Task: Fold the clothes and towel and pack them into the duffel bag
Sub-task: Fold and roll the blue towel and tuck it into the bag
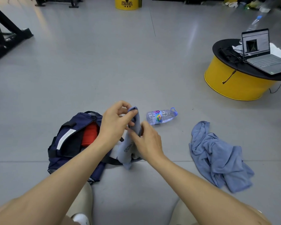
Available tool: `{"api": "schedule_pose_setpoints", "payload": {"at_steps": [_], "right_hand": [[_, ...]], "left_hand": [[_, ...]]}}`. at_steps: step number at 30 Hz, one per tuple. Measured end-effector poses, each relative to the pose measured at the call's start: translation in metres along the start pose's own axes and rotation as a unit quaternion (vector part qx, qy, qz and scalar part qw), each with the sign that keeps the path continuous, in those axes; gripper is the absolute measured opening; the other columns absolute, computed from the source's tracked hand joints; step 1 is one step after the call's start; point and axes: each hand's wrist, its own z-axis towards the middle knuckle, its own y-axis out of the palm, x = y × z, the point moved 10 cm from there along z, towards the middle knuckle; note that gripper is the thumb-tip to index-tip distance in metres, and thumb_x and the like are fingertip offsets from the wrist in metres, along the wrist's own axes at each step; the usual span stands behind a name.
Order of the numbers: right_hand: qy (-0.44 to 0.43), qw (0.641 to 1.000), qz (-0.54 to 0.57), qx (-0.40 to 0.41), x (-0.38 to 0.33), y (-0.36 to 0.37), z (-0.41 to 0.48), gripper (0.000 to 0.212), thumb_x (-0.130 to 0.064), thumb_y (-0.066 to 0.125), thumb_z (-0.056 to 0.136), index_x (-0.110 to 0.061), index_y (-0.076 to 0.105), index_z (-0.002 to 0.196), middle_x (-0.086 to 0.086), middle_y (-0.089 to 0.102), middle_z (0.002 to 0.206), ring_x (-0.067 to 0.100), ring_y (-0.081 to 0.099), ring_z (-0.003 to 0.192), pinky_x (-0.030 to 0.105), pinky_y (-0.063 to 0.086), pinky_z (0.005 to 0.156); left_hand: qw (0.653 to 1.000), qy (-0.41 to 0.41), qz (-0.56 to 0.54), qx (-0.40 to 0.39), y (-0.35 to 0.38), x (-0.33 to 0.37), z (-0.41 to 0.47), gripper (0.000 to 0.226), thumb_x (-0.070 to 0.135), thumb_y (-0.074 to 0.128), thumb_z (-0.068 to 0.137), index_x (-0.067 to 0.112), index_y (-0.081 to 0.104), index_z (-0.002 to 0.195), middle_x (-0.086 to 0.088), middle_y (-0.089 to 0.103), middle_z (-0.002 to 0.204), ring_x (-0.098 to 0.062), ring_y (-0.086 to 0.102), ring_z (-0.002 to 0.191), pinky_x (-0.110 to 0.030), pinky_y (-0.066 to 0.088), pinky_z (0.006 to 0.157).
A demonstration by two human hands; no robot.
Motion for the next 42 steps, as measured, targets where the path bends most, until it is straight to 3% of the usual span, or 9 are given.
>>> {"api": "schedule_pose_setpoints", "payload": {"at_steps": [4,7,13,16,21,29,32,36,42], "right_hand": [[-0.005,1.0,0.019,0.014,0.007,-0.015,0.01,0.004,-0.02,0.052,0.088,-0.023,0.051,0.088,-0.003,0.062,0.08,0.028,0.056,0.078,0.04,0.048,0.069],[0.007,0.997,0.077,0.003,0.013,-0.024,0.014,0.022,-0.012,0.047,0.09,-0.029,0.057,0.099,-0.012,0.065,0.086,0.019,0.059,0.083,0.033,0.047,0.07],[-0.021,0.992,0.124,-0.025,0.006,-0.036,0.022,0.007,-0.029,0.05,0.101,-0.027,0.054,0.107,-0.008,0.065,0.096,0.016,0.059,0.09,0.028,0.045,0.074],[-0.084,0.995,0.045,-0.034,-0.007,-0.04,0.019,0.029,-0.041,0.063,0.092,-0.032,0.048,0.116,-0.012,0.061,0.103,0.01,0.056,0.094,0.025,0.045,0.073],[-0.154,0.986,-0.063,-0.023,-0.017,-0.043,0.019,0.043,-0.011,0.053,0.085,-0.024,0.045,0.125,-0.004,0.056,0.111,0.023,0.051,0.089,0.037,0.043,0.072],[-0.117,0.987,-0.106,0.023,0.002,-0.064,0.029,0.028,-0.005,0.044,0.085,-0.022,0.055,0.106,0.001,0.065,0.096,0.029,0.055,0.085,0.041,0.048,0.072],[-0.107,0.986,-0.119,0.05,0.009,-0.081,0.034,0.024,-0.004,0.044,0.084,-0.021,0.055,0.097,-0.004,0.059,0.082,0.026,0.051,0.079,0.037,0.043,0.064],[-0.087,0.966,-0.241,-0.006,0.017,-0.092,0.041,0.033,0.0,0.041,0.081,-0.03,0.051,0.091,-0.009,0.041,0.076,0.027,0.041,0.077,0.027,0.024,0.051],[-0.092,0.948,-0.302,0.044,0.027,-0.118,0.057,0.016,-0.004,0.044,0.086,-0.019,0.043,0.094,0.001,0.049,0.078,0.036,0.049,0.074,0.037,0.033,0.06]], "left_hand": [[1.0,0.019,0.007,0.004,-0.004,-0.002,0.005,0.012,0.015,0.064,0.097,0.021,0.071,0.104,0.0,0.073,0.09,-0.019,0.072,0.07,-0.027,0.055,0.06],[0.999,0.028,0.025,0.023,-0.01,-0.005,0.008,0.013,0.017,0.063,0.097,0.022,0.072,0.104,0.001,0.072,0.089,-0.017,0.072,0.071,-0.029,0.056,0.064],[0.996,0.053,0.04,0.063,-0.02,0.001,0.014,0.009,0.022,0.059,0.099,0.023,0.068,0.102,0.008,0.068,0.08,-0.014,0.07,0.069,-0.03,0.058,0.067],[0.994,0.061,0.044,0.077,-0.025,0.005,0.016,0.009,0.024,0.059,0.099,0.023,0.067,0.102,0.006,0.067,0.081,-0.015,0.07,0.065,-0.024,0.055,0.063],[0.991,0.077,0.049,0.099,-0.036,0.006,0.02,0.009,0.024,0.06,0.099,0.023,0.068,0.101,0.0,0.067,0.083,-0.015,0.07,0.066,-0.033,0.06,0.068],[0.989,0.081,0.07,0.101,-0.064,0.003,0.031,0.025,0.026,0.057,0.1,0.043,0.072,0.109,0.006,0.068,0.071,-0.016,0.071,0.068,-0.033,0.058,0.073],[0.99,0.076,0.084,0.081,-0.067,0.0,0.034,0.023,0.022,0.057,0.099,0.038,0.073,0.104,0.007,0.07,0.074,-0.017,0.072,0.071,-0.039,0.06,0.075],[0.991,0.073,0.079,0.081,-0.068,0.001,0.035,0.021,0.022,0.059,0.099,0.039,0.07,0.091,0.007,0.069,0.08,-0.017,0.073,0.071,-0.041,0.062,0.076],[0.988,0.063,0.121,0.068,-0.059,-0.004,0.044,0.012,0.036,0.062,0.096,0.032,0.068,0.087,0.003,0.068,0.078,-0.017,0.073,0.07,-0.047,0.06,0.077]]}}
